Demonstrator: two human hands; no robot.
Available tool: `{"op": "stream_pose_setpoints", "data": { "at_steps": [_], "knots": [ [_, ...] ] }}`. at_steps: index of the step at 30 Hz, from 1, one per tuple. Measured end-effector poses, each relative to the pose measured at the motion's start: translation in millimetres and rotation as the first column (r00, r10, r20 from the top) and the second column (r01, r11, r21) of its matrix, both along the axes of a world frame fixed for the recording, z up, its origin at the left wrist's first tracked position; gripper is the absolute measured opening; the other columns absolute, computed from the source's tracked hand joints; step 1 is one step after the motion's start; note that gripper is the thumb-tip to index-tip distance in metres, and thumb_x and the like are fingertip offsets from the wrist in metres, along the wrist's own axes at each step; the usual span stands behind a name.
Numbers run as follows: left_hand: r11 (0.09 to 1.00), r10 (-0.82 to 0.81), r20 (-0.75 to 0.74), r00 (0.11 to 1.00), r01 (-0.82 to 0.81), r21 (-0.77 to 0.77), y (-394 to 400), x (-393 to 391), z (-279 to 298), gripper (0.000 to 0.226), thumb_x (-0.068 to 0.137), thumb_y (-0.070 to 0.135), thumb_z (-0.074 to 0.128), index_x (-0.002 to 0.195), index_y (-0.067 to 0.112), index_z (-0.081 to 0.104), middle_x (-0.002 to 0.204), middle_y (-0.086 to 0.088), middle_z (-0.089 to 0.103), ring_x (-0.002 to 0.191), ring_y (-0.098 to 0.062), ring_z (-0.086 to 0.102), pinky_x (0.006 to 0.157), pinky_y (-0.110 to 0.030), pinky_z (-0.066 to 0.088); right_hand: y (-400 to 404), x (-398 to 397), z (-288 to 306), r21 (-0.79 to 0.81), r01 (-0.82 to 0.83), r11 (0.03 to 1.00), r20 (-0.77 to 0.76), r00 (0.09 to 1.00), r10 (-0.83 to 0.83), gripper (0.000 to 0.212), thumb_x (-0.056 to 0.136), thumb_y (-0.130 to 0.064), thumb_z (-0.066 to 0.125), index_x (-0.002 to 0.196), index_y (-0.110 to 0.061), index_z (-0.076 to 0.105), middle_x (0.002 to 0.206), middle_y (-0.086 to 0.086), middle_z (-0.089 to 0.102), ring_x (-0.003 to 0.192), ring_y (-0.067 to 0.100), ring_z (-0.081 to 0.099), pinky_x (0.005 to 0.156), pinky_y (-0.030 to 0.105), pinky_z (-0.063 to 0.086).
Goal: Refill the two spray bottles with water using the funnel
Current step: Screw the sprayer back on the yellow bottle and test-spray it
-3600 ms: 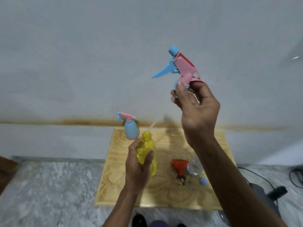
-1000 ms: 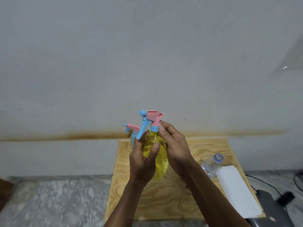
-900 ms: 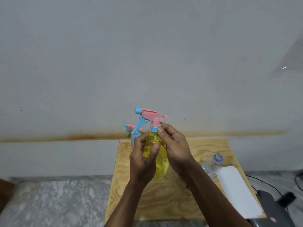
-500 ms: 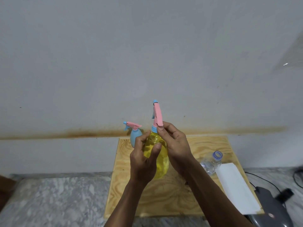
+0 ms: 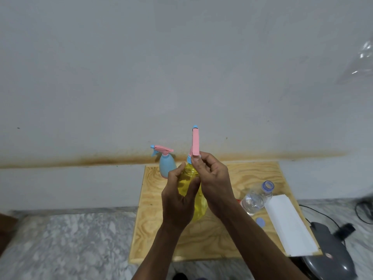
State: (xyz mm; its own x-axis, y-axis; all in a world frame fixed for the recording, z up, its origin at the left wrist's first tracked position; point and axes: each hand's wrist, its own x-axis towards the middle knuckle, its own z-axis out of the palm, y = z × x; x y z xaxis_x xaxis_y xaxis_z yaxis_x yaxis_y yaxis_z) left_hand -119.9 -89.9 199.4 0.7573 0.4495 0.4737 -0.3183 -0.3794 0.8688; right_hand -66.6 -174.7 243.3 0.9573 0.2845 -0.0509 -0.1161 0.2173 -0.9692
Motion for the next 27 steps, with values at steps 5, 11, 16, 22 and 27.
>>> {"op": "stream_pose_setpoints", "data": {
  "at_steps": [5, 11, 16, 22, 27],
  "knots": [
    [0.999, 0.028, -0.112, 0.993, -0.031, -0.027, 2, -13, -26, 0.043, 0.091, 0.048, 0.061, 0.128, 0.029, 0.05, 0.109, 0.018, 0.061, 0.097, 0.001, 0.064, 0.076, -0.02, 0.055, -2, -11, -14, -0.068, 0.04, 0.997, -0.006, 0.999, -0.04, 0.022, 0.093, -0.026, 0.068, 0.108, -0.01, 0.071, 0.094, -0.005, 0.073, 0.09, 0.005, 0.068, 0.075, 0.022, 0.053],
    [0.997, -0.029, -0.233, 0.972, 0.012, -0.075, -7, -43, -55, 0.037, 0.093, 0.043, 0.058, 0.128, 0.03, 0.05, 0.112, 0.014, 0.065, 0.1, -0.003, 0.065, 0.079, -0.021, 0.054, -16, -22, -43, -0.233, 0.006, 0.972, -0.066, 0.998, -0.022, 0.07, 0.077, -0.047, 0.079, 0.137, -0.027, 0.051, 0.132, -0.005, 0.059, 0.119, 0.011, 0.06, 0.083, 0.026, 0.055],
    [0.997, -0.026, -0.294, 0.956, 0.005, -0.074, -27, -66, -69, 0.031, 0.099, 0.045, 0.046, 0.127, 0.033, 0.049, 0.114, 0.022, 0.063, 0.102, 0.001, 0.064, 0.081, -0.019, 0.052, -19, -35, -53, -0.422, 0.032, 0.906, 0.009, 0.999, -0.031, 0.057, 0.082, -0.058, 0.07, 0.129, -0.03, 0.057, 0.12, -0.014, 0.063, 0.113, 0.003, 0.059, 0.087, 0.023, 0.05],
    [0.994, -0.086, -0.337, 0.938, 0.058, -0.092, -44, -90, -69, 0.037, 0.1, 0.049, 0.041, 0.134, 0.036, 0.044, 0.124, 0.013, 0.062, 0.114, -0.003, 0.061, 0.093, -0.023, 0.05, -29, -59, -54, -0.469, 0.139, 0.872, 0.177, 0.982, -0.062, 0.024, 0.097, -0.051, 0.054, 0.102, -0.027, 0.057, 0.082, -0.005, 0.062, 0.072, 0.005, 0.056, 0.067, 0.027, 0.048],
    [0.988, -0.14, -0.378, 0.915, 0.106, -0.109, -62, -120, -73, 0.059, 0.097, 0.057, 0.043, 0.137, 0.015, 0.052, 0.13, 0.004, 0.062, 0.123, -0.012, 0.059, 0.1, -0.037, 0.05, -53, -87, -53, -0.482, 0.18, 0.857, 0.281, 0.959, -0.043, 0.034, 0.096, -0.057, 0.042, 0.09, -0.026, 0.054, 0.069, -0.006, 0.054, 0.062, 0.005, 0.05, 0.059, 0.025, 0.042]
  ]
}}
